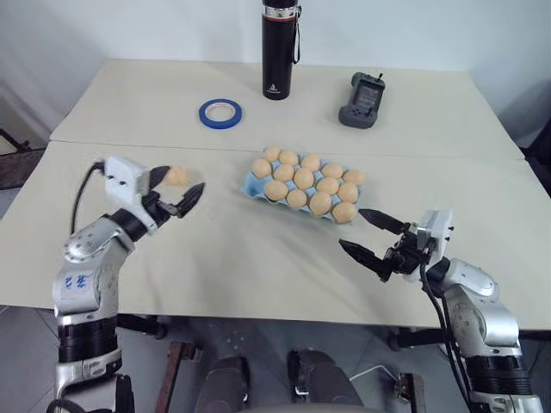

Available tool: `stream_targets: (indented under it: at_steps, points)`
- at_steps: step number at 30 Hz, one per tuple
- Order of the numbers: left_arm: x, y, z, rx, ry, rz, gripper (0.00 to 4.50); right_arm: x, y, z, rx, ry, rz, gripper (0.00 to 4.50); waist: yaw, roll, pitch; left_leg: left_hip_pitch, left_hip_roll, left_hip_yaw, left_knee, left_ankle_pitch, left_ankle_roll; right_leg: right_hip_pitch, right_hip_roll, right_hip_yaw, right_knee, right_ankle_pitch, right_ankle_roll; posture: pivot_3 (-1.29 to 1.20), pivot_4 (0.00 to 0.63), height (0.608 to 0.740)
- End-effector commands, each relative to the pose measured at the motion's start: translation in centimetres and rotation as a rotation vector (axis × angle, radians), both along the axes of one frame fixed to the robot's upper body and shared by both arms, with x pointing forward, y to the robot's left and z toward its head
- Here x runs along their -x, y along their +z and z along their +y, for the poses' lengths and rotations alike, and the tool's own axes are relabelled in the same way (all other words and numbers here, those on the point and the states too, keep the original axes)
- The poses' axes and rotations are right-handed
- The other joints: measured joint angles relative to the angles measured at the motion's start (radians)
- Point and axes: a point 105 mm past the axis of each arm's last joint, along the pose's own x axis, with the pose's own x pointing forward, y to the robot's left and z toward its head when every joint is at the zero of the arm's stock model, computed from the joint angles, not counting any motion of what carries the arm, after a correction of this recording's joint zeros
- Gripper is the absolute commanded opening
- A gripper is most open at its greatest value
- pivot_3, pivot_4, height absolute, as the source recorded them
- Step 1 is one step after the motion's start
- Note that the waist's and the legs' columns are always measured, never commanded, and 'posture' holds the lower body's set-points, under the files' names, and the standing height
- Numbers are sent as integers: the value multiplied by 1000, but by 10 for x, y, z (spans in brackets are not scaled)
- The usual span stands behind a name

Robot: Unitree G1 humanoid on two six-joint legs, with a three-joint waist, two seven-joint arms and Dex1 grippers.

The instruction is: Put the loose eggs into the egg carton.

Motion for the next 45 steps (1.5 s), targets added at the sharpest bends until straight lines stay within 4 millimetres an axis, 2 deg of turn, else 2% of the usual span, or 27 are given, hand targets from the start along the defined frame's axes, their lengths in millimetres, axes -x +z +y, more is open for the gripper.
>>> stream_targets:
  at_steps: [1, 3, 6, 14, 17, 24, 32, 38, 45]
  points:
    - [18, 16, 15, 39, 114, -91, 4485, 2, 9, -3, 9, 13, -28, 4500, 2, 0, 0, 0, 0, 0, 0, 0, 0, 0, 0, 0, 0, 0, 0, 0, 150, 740]
    - [32, 8, 25, 52, 173, -85, 4485, 3, 9, -5, 15, 15, -23, 4500, 0, 0, 0, 0, 0, 0, 0, 0, 0, 0, 0, 0, 0, 0, 0, 0, 150, 740]
    - [43, -2, 34, 61, 222, -55, 4485, 2, 9, -6, 21, 21, -17, 4500, -1, 0, 0, 1, 0, 0, 0, 0, 1, 1, 0, 0, -1, 0, 0, 0, 150, 740]
    - [39, -7, 37, 98, 245, -31, 4485, -5, 15, 3, 10, 39, -34, 4500, -1, -1, 0, 5, 0, 0, 0, 1, 1, 7, 0, 0, -2, 2, -1, 0, 150, 740]
    - [32, -3, 35, 89, 230, -38, 4485, -5, 15, 5, 8, 42, -35, 4500, 0, -1, 0, 7, 0, 0, -2, 0, 1, 8, 0, 0, -3, 2, -1, 0, 150, 740]
    - [-34, 8, 23, 61, 148, -46, 4485, -6, 13, 12, 2, 50, -31, 4500, 1, -1, 0, 7, -1, 1, 0, 1, 2, 9, 0, 0, -2, 2, 0, 0, 150, 740]
    - [-91, 0, 9, 65, 96, 38, 4485, -4, 13, 17, -3, 51, -33, 4500, 0, -2, 1, 6, 0, 3, -3, 0, 1, 5, 0, 0, -2, 3, 0, 0, 150, 740]
    - [-115, -10, 8, 71, 119, 145, 4485, -1, 11, 14, 2, 31, -26, 4500, 0, -3, 1, 6, 0, 3, -2, 0, 1, 5, 0, 0, -3, 3, 1, 0, 150, 740]
    - [-124, -20, 1, 67, 103, 240, 4485, -2, 11, 12, 6, 14, -25, 4500, 0, -3, 2, 5, 0, 3, -2, 0, 1, 5, 0, 0, -3, 3, 1, 0, 150, 740]
